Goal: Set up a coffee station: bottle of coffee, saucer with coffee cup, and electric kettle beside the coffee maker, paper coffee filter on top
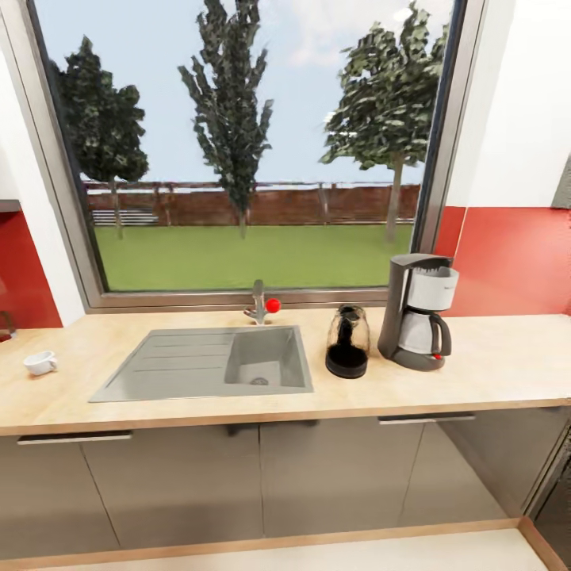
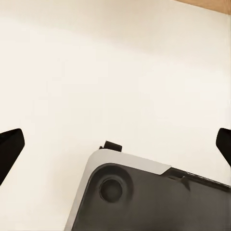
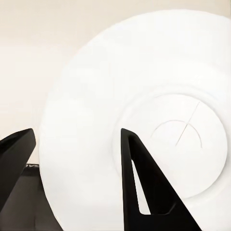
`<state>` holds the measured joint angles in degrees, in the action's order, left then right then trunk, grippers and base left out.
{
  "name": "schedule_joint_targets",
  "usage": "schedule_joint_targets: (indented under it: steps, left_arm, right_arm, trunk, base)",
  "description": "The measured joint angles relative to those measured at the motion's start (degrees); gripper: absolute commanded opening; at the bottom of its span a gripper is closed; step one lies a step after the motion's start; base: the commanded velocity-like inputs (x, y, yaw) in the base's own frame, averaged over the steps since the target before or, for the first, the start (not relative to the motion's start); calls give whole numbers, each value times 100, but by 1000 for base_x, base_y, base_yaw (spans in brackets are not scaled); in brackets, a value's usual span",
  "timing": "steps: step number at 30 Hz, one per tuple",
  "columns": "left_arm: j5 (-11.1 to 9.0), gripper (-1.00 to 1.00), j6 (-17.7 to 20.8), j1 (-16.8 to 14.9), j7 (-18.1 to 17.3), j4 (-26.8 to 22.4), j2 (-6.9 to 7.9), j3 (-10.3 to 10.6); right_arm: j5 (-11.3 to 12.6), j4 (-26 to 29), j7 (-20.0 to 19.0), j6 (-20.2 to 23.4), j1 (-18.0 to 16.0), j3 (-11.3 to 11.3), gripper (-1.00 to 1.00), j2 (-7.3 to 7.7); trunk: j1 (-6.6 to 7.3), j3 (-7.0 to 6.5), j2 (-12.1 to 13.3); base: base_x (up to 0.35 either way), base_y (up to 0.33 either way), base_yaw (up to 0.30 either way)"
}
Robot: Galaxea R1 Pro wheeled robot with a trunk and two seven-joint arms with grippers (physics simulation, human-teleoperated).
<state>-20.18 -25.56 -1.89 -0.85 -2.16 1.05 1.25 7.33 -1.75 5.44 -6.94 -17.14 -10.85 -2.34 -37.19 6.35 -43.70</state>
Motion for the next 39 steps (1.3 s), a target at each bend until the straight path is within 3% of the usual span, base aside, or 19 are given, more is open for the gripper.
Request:
schedule_joint_targets:
  steps: [26, 39]
  left_arm:
    - [8, 100, 4, 0, 0, 9, -9, 0]
    - [1, 100, 2, 0, -2, 9, -9, 0]
  right_arm:
    - [0, 0, -3, -114, 0, 7, -100, 9]
    - [0, 0, -3, -185, 0, 3, -100, 14]
  trunk:
    - [-1, 0, 0]
    - [0, 0, 0]
  base:
    - [-138, -291, 0]
    - [-30, -289, -2]
